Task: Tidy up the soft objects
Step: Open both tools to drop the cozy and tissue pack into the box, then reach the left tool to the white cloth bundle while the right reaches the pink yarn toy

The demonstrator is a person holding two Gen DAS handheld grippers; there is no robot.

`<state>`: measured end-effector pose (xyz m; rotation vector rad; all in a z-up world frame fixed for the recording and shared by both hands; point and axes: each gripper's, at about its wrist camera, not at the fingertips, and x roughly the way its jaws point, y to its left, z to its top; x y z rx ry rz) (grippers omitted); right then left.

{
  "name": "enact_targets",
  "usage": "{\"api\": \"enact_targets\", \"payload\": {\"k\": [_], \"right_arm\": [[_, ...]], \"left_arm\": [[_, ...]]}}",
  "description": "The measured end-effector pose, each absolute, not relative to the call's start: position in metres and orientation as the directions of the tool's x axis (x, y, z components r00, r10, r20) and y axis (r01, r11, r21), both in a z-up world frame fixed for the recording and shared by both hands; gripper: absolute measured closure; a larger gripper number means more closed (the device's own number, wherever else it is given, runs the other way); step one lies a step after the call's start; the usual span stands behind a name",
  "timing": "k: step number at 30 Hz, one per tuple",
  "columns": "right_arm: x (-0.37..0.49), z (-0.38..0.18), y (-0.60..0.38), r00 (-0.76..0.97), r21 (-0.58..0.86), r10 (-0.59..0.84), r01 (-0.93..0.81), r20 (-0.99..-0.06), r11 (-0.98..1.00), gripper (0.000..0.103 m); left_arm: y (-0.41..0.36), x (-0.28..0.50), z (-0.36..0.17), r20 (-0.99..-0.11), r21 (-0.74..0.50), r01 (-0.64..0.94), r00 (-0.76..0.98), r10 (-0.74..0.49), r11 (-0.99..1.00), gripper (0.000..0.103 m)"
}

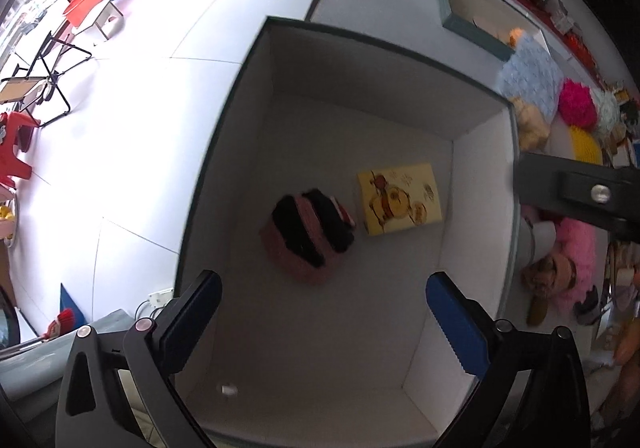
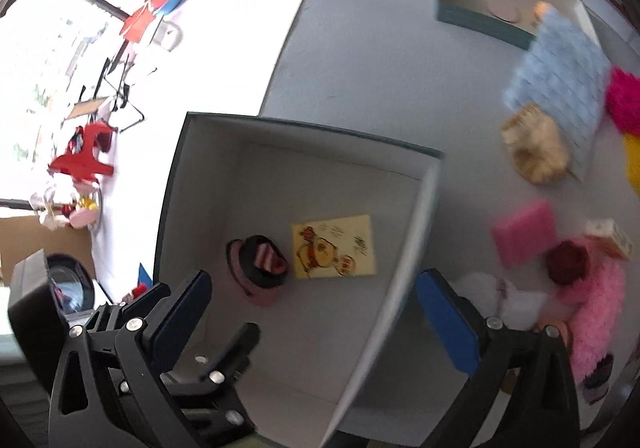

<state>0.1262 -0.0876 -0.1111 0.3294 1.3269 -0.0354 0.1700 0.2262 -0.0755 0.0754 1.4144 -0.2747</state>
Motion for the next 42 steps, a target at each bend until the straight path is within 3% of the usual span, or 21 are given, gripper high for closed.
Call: {"api": "enact_targets", "payload": {"k": [6, 15, 23, 28, 36, 42], "right_arm": [[0.057, -0.116, -0.151, 0.253, 0.254, 0.161, 0.398, -0.954, 0.881, 0.0], [-0.066, -0.161, -0.24, 0.15, 0.19, 0.12, 0.671, -0.981, 0.716, 0.0], [-0.106, -0.177, -0.294, 0.152, 0.218, 0.157, 0.717, -0.976, 0.662, 0.0], [-0.118, -0.177, -0.319, 0.159, 0.217, 0.148, 0.702, -0.976, 0.678, 0.0], [-0.13, -0.175, -0.358, 0.151, 0.21, 0.146, 0.687, -0.978, 0.696, 0.0], [-0.114, -0.175, -0.371, 0.154, 0.228, 0.168, 0.676, -0.974, 0.701, 0.0]], "left_arm": [[0.194, 0.151, -0.067, -0.986, -0.082, 0.329, 0.113, -0.126, 0.941, 0.0], [0.107, 0.111, -0.057, -0.989, -0.038, 0.508, 0.103, -0.104, 0.86, 0.0], [0.039, 0.074, -0.064, -0.997, -0.053, 0.541, 0.024, -0.079, 0.839, 0.0], [0.015, 0.072, -0.089, -0.987, -0.148, 0.409, -0.116, -0.109, 0.901, 0.0], [0.01, 0.111, -0.101, -0.99, -0.124, 0.146, -0.088, -0.112, 0.981, 0.0], [0.022, 0.132, -0.117, -0.964, -0.209, -0.271, -0.106, -0.245, 0.94, 0.0]]}}
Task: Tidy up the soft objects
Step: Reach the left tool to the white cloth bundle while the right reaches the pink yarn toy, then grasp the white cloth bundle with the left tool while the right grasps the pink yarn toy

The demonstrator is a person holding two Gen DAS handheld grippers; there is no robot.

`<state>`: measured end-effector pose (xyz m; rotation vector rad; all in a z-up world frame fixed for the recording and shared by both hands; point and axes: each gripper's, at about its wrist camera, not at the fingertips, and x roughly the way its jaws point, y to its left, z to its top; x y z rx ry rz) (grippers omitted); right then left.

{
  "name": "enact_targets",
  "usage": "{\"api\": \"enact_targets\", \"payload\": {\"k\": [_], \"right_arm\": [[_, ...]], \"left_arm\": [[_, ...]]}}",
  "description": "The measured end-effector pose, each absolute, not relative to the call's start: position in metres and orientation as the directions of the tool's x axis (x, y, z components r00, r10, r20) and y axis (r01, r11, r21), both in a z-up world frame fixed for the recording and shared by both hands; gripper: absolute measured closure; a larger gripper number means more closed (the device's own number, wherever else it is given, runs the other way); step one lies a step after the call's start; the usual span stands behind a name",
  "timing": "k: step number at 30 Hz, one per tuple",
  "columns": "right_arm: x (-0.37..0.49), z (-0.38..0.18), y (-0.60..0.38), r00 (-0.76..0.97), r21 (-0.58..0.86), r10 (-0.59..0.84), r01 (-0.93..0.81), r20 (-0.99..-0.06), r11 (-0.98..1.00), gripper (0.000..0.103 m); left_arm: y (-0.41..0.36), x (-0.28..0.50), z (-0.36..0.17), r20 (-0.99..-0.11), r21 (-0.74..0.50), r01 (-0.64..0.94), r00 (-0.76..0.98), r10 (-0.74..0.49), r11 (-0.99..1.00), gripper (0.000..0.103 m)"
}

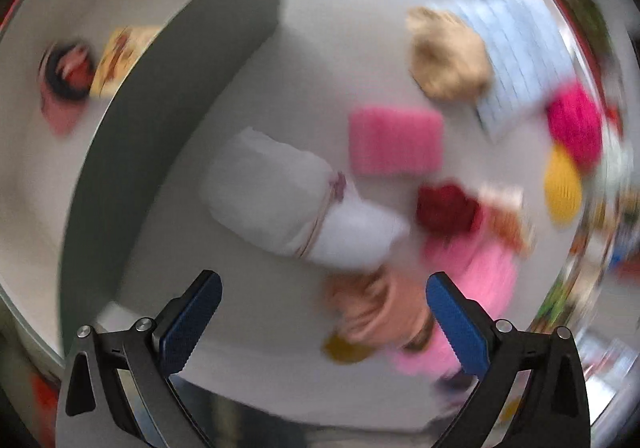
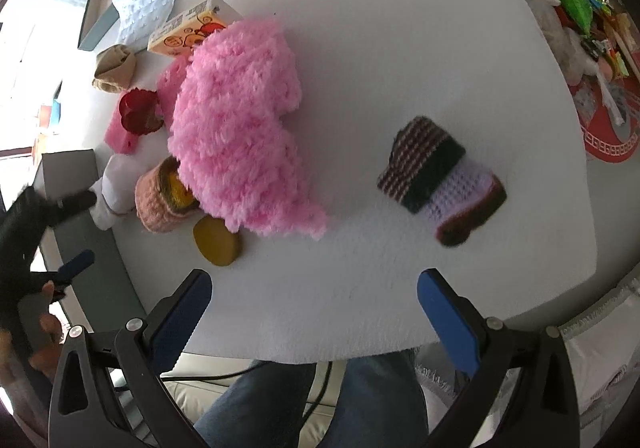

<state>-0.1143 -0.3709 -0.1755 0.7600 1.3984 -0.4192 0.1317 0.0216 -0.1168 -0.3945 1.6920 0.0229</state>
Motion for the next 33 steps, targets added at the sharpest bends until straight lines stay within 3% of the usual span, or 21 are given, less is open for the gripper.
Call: {"api": "enact_targets", "payload": {"k": [8, 13, 19, 26, 33], "right_arm": [[-0.095, -0.166, -0.381, 0.166, 0.219, 0.146, 0.645, -0.975, 0.732, 0.0], [-0.056, -0.172, -0.388, 0.171, 0.22, 0.142, 0.644, -0.975, 0.733, 0.0], [-0.021, -0.199, -0.39, 0.12, 0.198, 0.159, 0.653, -0.98, 0.731, 0.0], [-0.002, -0.236, -0.39, -0.012, 0.095, 0.132, 0.635, -0.991, 0.766, 0.0], [0.013, -0.244, -0.378, -0.1, 0.001, 0.069, 0.563, -0.993, 0.826, 0.0]], "left_arm": [[0.034, 0.137, -0.144, -0.972, -0.139, -0.489, -0.1, -0.213, 0.861, 0.0], [0.041, 0.139, -0.158, -0.973, -0.123, -0.544, -0.097, -0.207, 0.83, 0.0], [0.04, 0.136, -0.18, -0.971, -0.091, -0.579, -0.129, -0.201, 0.81, 0.0], [0.025, 0.133, -0.186, -0.991, 0.006, -0.506, -0.118, -0.062, 0.862, 0.0], [0.018, 0.127, -0.188, -0.995, -0.027, -0.498, -0.067, -0.07, 0.867, 0.0]]}}
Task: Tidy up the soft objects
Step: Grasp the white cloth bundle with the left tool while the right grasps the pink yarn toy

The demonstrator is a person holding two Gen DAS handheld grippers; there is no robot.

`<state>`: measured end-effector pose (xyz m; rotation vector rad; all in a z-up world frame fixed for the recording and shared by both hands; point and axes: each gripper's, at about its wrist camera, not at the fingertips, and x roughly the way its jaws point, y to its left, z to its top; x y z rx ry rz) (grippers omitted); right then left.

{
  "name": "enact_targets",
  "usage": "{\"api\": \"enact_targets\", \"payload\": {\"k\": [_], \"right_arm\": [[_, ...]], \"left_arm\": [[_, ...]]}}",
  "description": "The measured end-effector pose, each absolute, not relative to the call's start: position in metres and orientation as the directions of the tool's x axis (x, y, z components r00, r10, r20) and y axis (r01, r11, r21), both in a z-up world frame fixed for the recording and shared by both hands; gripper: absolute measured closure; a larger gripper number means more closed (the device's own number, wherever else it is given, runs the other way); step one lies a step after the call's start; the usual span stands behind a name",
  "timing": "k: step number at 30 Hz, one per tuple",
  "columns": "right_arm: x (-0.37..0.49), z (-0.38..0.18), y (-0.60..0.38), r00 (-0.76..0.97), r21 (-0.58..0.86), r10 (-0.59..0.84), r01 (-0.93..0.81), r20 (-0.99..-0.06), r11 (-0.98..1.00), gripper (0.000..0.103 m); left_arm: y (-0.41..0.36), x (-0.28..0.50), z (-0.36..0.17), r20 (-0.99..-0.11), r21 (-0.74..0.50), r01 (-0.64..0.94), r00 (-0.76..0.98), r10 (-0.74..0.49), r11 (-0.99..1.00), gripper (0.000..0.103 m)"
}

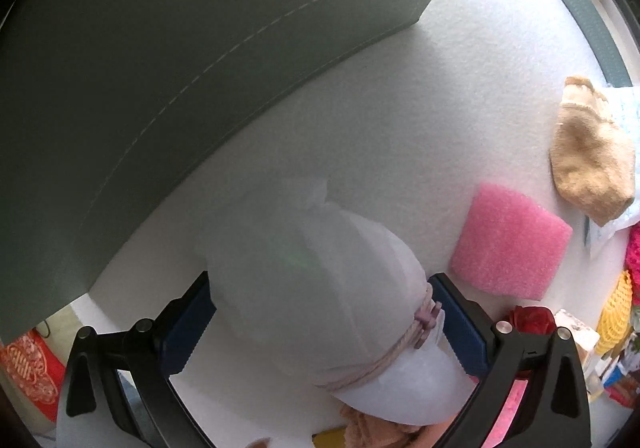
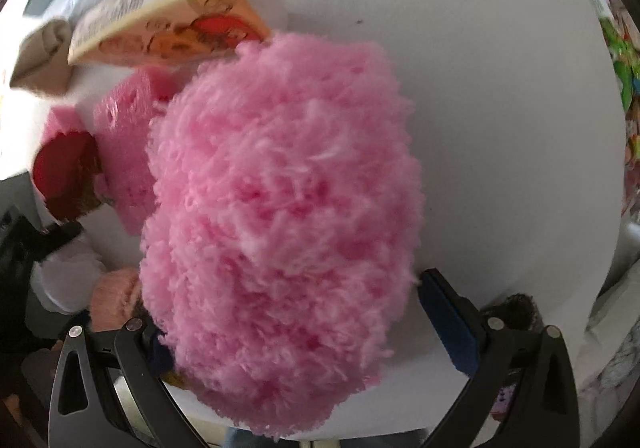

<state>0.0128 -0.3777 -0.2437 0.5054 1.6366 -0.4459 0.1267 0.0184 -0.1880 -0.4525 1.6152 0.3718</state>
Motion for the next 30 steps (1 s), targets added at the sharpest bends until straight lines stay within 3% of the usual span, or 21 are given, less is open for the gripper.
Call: {"api": "enact_targets", "payload": {"k": [7, 9, 11, 12, 13, 15, 23, 30], "right_arm": [[0.016, -0.248, -0.369, -0.17, -0.058, 0.028, 0.48, -0.985, 0.876, 0.0], [0.009, -0.245, -0.374, -0.142, -0.02, 0.058, 0.495, -0.988, 0.869, 0.001], [0.006, -0.239, -0.376, -0.113, -0.009, 0.058, 0.514, -0.992, 0.858, 0.009], [0.003, -0.233, -0.377, -0.098, -0.011, 0.045, 0.508, -0.994, 0.861, 0.02], [0.002, -0.228, -0.377, -0.076, 0.002, 0.045, 0.493, -0.996, 0.87, 0.036], [-0.002, -0.22, -0.378, -0.044, 0.044, 0.075, 0.478, -0.996, 0.877, 0.058], [-0.03, -0.181, -0.381, 0.062, 0.138, 0.123, 0.46, -0.99, 0.877, 0.061], [-0.06, -0.154, -0.386, 0.099, 0.199, 0.173, 0.45, -0.98, 0.871, 0.061]], "left_arm": [[0.033, 0.135, -0.198, -0.991, 0.005, -0.424, -0.122, -0.052, 0.906, 0.0], [0.031, 0.133, -0.198, -0.989, -0.006, -0.396, -0.131, -0.063, 0.918, 0.007], [0.029, 0.13, -0.195, -0.989, -0.032, -0.373, -0.122, -0.084, 0.927, 0.025], [0.026, 0.129, -0.192, -0.99, -0.037, -0.337, -0.119, -0.081, 0.941, 0.031], [0.022, 0.128, -0.189, -0.99, -0.044, -0.304, -0.113, -0.082, 0.952, 0.044], [0.016, 0.124, -0.183, -0.991, -0.066, -0.232, -0.1, -0.091, 0.97, 0.045], [-0.013, 0.083, -0.134, -0.999, -0.037, 0.121, 0.015, -0.039, 0.992, 0.046], [-0.033, 0.042, -0.082, -0.99, -0.022, 0.313, 0.126, -0.064, 0.95, 0.046]]}}
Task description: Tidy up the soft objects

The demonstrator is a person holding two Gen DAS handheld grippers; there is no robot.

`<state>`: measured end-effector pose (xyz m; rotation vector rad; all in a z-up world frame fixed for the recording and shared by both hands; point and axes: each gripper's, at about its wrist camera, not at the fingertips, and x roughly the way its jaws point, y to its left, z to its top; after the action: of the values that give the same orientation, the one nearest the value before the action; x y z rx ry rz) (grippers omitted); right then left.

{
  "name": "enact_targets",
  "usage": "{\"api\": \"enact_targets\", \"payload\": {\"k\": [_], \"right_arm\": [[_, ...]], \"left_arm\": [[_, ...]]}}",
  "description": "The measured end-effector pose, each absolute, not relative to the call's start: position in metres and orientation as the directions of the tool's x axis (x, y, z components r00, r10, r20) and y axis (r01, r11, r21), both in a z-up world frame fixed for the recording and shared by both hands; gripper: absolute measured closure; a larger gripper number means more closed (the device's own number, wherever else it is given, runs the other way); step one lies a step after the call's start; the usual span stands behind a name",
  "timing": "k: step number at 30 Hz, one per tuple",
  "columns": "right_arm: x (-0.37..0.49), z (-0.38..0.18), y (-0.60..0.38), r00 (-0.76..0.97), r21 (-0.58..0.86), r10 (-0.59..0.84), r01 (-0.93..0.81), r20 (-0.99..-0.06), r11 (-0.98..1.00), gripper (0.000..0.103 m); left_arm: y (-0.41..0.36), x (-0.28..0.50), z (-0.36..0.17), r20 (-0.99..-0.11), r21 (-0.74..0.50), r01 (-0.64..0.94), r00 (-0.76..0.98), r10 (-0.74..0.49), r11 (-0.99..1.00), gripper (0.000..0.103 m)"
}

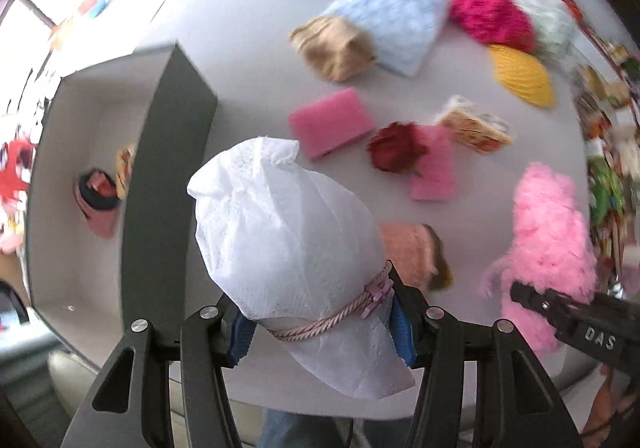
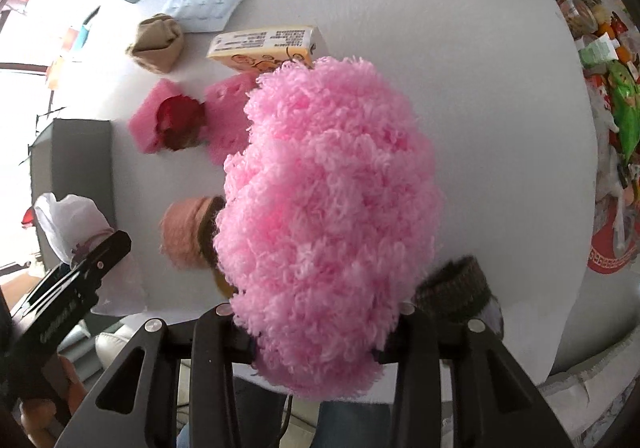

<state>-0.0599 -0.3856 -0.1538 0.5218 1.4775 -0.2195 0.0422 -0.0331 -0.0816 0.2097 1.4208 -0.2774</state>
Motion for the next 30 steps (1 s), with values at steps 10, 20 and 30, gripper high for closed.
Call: {"api": "enact_targets", "payload": {"k": [10, 20, 30], "right_arm": [[-0.094, -0.129, -0.375, 0.114, 0.279, 0.256, 0.465, -0.96, 0.84, 0.061], [-0.089, -0.102, -0.364, 0.138, 0.281, 0.246, 0.396, -0.959, 0.874, 0.06], [-0.075, -0.088, -0.357, 0.146, 0.266, 0.228, 0.339, -0.963, 0.903, 0.059]], "left_arm": [[-0.033, 0.039, -0.023, -0.967, 0.023, 0.374, 0.243, -0.074, 0.927, 0.046], [-0.006, 0.039, 0.008, -0.944, 0.017, 0.3, 0.32, -0.084, 0.954, 0.046], [0.004, 0.039, 0.019, -0.93, 0.024, 0.241, 0.362, -0.067, 0.97, 0.046]]}}
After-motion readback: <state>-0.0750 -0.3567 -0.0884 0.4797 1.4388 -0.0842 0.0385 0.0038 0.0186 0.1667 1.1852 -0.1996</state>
